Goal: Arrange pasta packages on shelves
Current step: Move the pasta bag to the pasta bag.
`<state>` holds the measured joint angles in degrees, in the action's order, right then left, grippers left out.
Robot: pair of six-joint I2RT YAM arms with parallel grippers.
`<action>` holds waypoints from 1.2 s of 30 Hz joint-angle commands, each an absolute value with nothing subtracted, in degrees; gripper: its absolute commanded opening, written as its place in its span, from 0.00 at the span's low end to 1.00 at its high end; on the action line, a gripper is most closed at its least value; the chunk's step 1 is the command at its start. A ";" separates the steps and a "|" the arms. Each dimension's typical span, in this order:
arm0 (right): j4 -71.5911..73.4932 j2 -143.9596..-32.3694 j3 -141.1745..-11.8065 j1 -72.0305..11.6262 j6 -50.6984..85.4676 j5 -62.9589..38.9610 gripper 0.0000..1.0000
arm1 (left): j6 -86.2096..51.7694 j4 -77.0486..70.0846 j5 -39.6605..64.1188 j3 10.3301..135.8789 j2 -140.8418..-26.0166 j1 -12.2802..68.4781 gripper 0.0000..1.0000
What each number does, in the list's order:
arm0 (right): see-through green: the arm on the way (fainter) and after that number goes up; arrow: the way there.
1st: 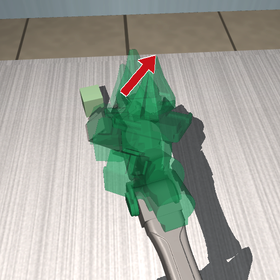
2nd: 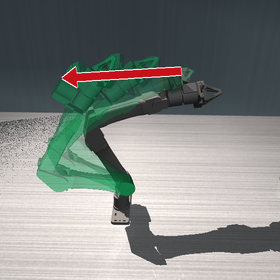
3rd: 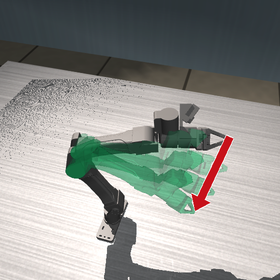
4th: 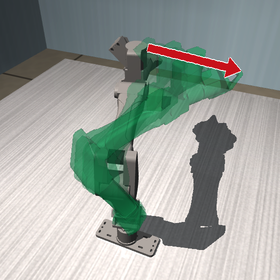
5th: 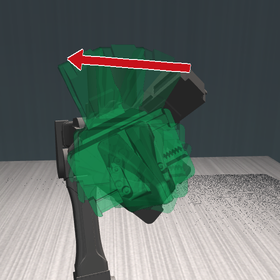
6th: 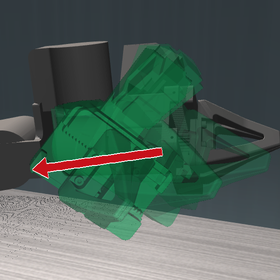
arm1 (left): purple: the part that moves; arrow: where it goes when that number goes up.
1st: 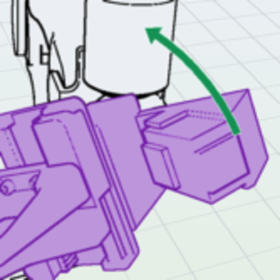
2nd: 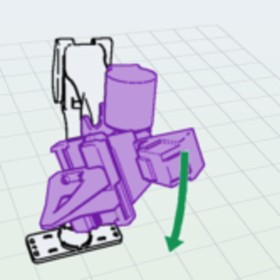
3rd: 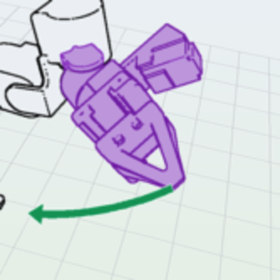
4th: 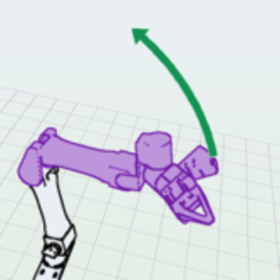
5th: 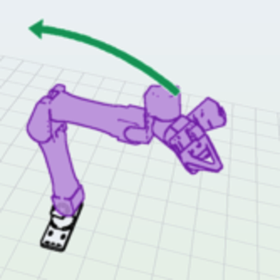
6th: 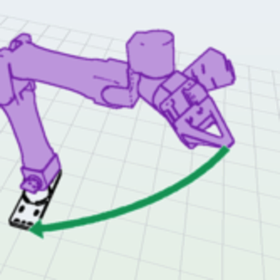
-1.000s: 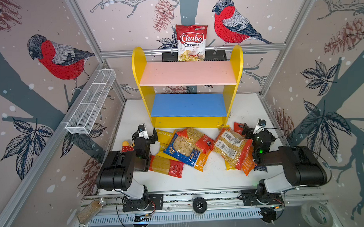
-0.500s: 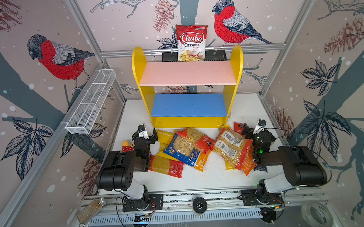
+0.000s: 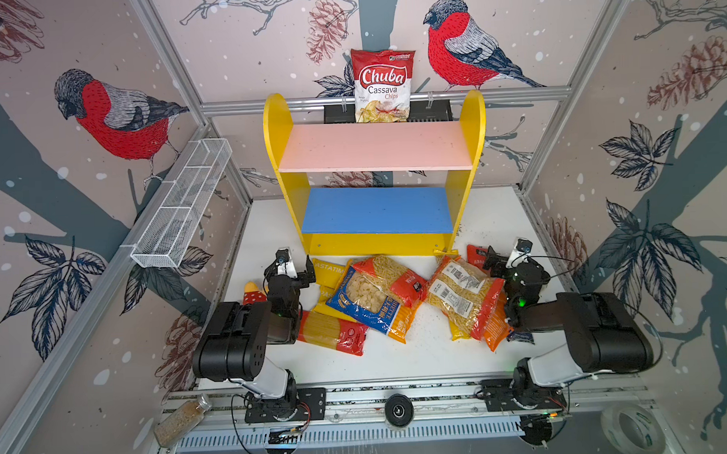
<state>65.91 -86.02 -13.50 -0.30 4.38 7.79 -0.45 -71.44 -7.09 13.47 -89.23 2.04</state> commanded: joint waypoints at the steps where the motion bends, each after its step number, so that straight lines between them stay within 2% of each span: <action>1: 68.20 -85.86 -13.54 -0.18 4.48 6.65 1.00 | -0.38 -74.34 -7.17 13.51 -89.08 1.70 0.98; 4: 66.83 -84.17 -14.53 -1.66 4.07 11.63 1.00 | -0.30 -74.38 -6.26 13.40 -88.99 1.41 0.98; 7: 44.38 -78.41 -23.39 -3.10 6.11 14.87 1.00 | 0.79 -75.43 -8.14 12.34 -87.47 2.57 0.98; 12: 32.19 -72.44 -28.15 -8.34 10.67 23.67 1.00 | 4.35 -66.64 -22.46 12.61 -76.16 10.21 0.98; 16: 17.49 -67.42 -33.40 -12.14 19.71 29.55 1.00 | -4.54 -50.91 -31.80 15.23 -64.77 13.41 0.98; 20: 3.93 -66.35 -38.88 -8.81 39.12 16.56 0.99 | -17.80 -31.33 -33.88 21.05 -56.78 13.47 0.98; 22: 13.83 -66.83 -33.79 -0.94 42.43 -9.43 0.99 | -26.93 -23.76 -33.77 23.11 -54.27 13.35 0.98; 23: 16.85 -67.25 -31.98 1.24 44.54 -16.03 0.93 | -33.64 -19.76 -34.44 23.65 -53.12 13.29 0.98; 24: 17.70 -67.37 -31.08 2.28 46.08 -18.67 0.89 | -39.66 -16.13 -34.23 23.78 -51.63 12.92 0.98; 25: 16.82 -67.05 -31.17 1.96 45.48 -19.18 0.88 | -39.50 -16.34 -29.80 23.08 -49.86 11.74 0.98; 27: 10.57 -65.12 -33.27 -1.32 42.08 -14.09 0.87 | -36.80 -18.43 -18.16 22.20 -46.84 8.56 0.96; 30: 2.78 -61.81 -36.21 -10.34 36.92 -2.56 0.89 | -34.41 -10.93 -12.52 27.04 -46.41 7.89 0.89; 32: 0.32 -61.18 -37.14 -16.33 35.52 2.89 0.89 | -33.84 -6.70 -11.38 29.87 -47.63 10.48 0.85; 36: -3.03 -63.64 -39.53 -29.94 32.73 8.41 0.89 | -34.33 -4.75 -17.60 31.28 -50.16 23.04 0.84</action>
<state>1.96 -62.41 -38.15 -24.25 36.18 2.52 -33.30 -9.96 -16.58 30.50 -49.10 18.13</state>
